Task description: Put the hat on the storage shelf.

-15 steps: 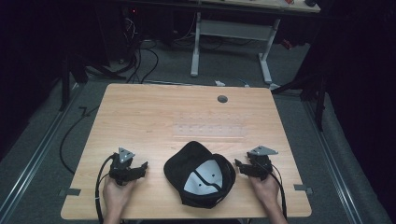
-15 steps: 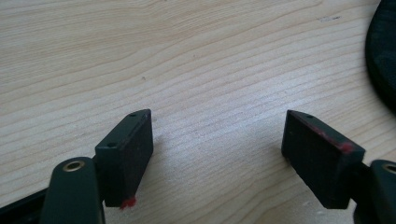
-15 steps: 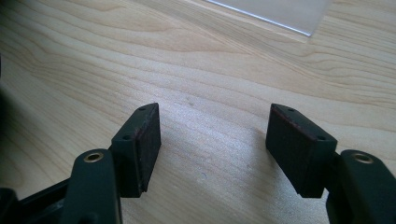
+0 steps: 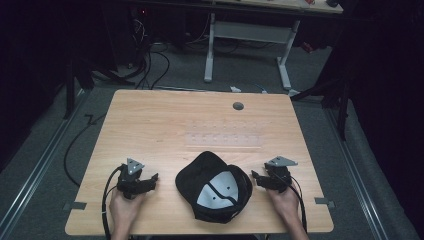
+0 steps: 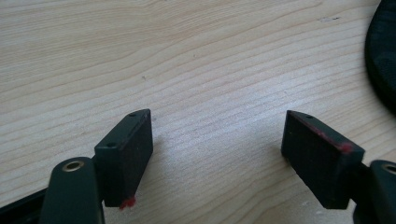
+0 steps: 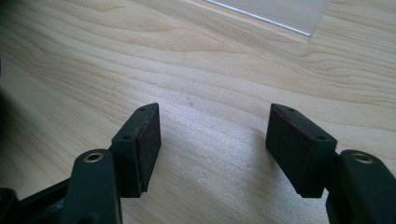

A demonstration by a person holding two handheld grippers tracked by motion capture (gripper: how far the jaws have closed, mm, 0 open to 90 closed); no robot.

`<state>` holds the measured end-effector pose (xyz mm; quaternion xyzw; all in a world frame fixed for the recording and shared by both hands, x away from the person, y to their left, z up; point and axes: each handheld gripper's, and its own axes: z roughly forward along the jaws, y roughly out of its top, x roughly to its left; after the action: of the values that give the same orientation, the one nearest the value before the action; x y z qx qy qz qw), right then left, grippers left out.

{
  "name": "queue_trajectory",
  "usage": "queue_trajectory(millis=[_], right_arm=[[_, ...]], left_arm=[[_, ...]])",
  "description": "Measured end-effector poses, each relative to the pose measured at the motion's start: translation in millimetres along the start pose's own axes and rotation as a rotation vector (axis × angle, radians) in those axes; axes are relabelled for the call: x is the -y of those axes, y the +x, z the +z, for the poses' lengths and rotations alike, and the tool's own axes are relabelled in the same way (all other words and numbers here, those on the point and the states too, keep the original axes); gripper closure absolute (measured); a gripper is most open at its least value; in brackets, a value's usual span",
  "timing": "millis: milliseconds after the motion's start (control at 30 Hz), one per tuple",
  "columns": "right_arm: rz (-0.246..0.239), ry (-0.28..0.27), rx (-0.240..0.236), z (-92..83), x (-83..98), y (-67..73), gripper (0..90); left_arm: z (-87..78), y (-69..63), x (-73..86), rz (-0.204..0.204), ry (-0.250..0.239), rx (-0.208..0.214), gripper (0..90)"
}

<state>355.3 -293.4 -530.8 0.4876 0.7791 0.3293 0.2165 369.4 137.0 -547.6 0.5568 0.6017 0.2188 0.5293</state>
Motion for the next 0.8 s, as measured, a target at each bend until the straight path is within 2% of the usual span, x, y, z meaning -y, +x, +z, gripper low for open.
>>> queue_trajectory(millis=[200,433,600,667,800], right_arm=[[0.001,0.000,0.003,0.0,0.0,0.2,35.3],[-0.013,0.006,-0.012,0.1,0.1,0.1,30.1],[-0.023,0.005,-0.014,0.1,0.2,0.6,30.8],[-0.009,0.002,-0.008,-0.8,0.5,0.1,34.4],[0.036,-0.004,-0.032,-3.4,1.3,-2.3,38.4]], left_arm=[[-0.1,0.0,0.0,0.001,0.001,-0.001,25.2],[0.0,-0.1,0.1,0.002,0.000,-0.001,25.2],[0.0,-0.2,0.1,0.002,0.000,-0.001,25.3],[0.0,-0.2,0.1,0.001,0.000,-0.001,25.3],[0.0,-0.2,0.1,0.001,0.000,-0.002,25.2]])
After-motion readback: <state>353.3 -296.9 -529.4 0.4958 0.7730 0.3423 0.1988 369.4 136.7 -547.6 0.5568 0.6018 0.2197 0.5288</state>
